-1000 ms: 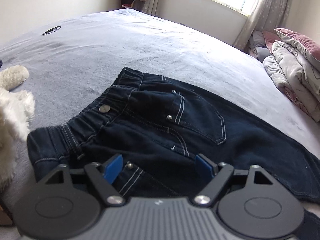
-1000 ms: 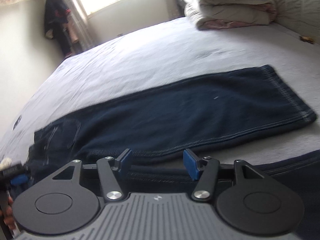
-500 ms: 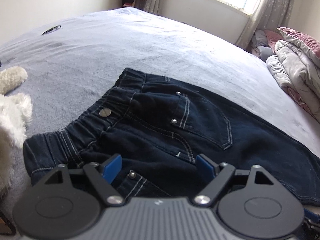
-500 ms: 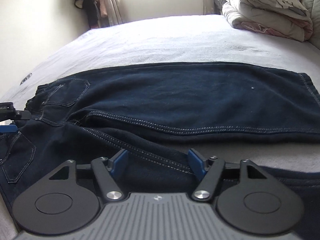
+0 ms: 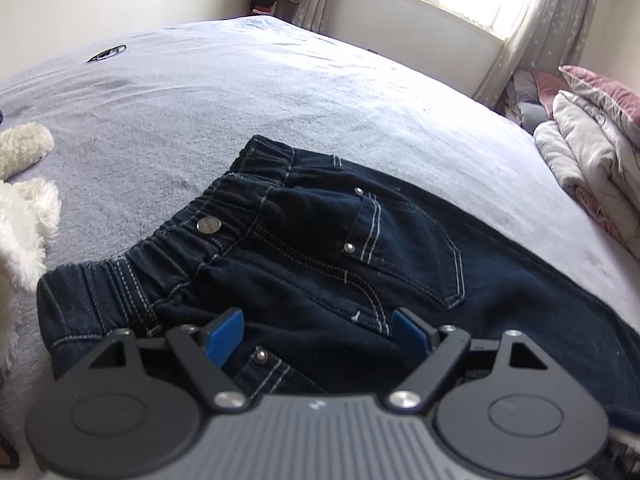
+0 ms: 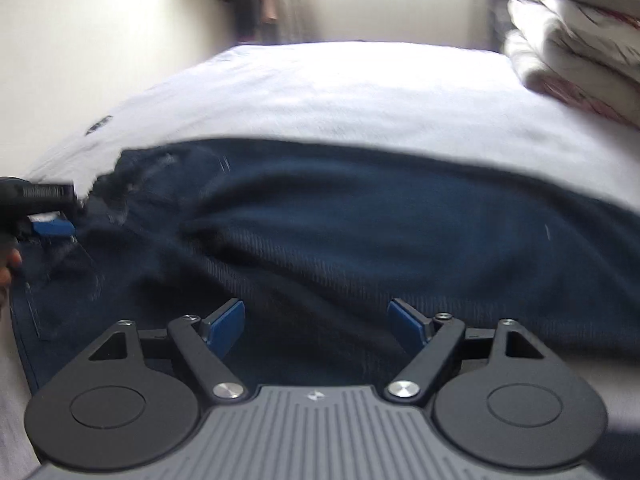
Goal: Fold clothes
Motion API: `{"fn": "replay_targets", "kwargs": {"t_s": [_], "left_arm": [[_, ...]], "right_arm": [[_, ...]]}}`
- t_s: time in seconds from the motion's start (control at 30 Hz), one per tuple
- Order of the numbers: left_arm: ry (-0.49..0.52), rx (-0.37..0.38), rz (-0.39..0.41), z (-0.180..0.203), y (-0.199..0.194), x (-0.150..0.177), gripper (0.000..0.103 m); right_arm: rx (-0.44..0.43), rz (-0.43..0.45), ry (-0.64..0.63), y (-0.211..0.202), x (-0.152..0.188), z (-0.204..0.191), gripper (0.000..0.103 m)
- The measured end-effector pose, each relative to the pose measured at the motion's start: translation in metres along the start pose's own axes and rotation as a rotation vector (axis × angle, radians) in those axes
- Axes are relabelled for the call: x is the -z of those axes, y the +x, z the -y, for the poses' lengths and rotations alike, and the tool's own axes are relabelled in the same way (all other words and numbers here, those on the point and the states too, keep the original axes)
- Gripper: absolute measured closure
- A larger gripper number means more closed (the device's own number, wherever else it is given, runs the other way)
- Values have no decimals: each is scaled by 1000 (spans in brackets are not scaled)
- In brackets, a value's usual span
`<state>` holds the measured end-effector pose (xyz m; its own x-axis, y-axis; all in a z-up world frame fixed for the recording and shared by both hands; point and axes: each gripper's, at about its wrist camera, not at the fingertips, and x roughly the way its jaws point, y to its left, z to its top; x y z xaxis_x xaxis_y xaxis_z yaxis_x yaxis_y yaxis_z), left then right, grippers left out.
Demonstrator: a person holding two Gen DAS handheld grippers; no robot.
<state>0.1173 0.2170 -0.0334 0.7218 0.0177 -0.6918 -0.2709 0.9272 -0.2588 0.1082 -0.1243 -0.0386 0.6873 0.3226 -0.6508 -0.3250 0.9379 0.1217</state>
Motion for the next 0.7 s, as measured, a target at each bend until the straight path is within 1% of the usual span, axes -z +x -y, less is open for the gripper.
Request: {"fn": "replay_targets", "kwargs": {"t_s": [0.1, 0.17, 0.23, 0.3, 0.37, 0.47, 0.53, 0.63, 0.7], "left_arm": [[-37, 26, 13, -5, 0, -3, 22], [-49, 46, 21, -7, 2, -4, 25], [-47, 41, 18, -8, 6, -5, 28], [-45, 37, 14, -8, 9, -6, 31], [-39, 38, 18, -7, 11, -6, 32], [-32, 45, 23, -5, 12, -6, 32], [-21, 44, 22, -4, 13, -6, 32], [-6, 38, 18, -2, 15, -6, 32], [-1, 35, 12, -3, 17, -6, 32]], "right_arm": [[-27, 19, -89, 22, -37, 3, 22], [-72, 18, -100, 45, -62, 7, 22], [-113, 11, -117, 69, -83, 9, 22], [-124, -1, -162, 95, -101, 8, 22], [-124, -8, -210, 116, -115, 5, 22], [-139, -39, -252, 145, -132, 5, 22], [-124, -71, -273, 161, -138, 7, 23], [-101, -136, -288, 180, -137, 13, 25], [-109, -147, -281, 185, -134, 18, 26]]}}
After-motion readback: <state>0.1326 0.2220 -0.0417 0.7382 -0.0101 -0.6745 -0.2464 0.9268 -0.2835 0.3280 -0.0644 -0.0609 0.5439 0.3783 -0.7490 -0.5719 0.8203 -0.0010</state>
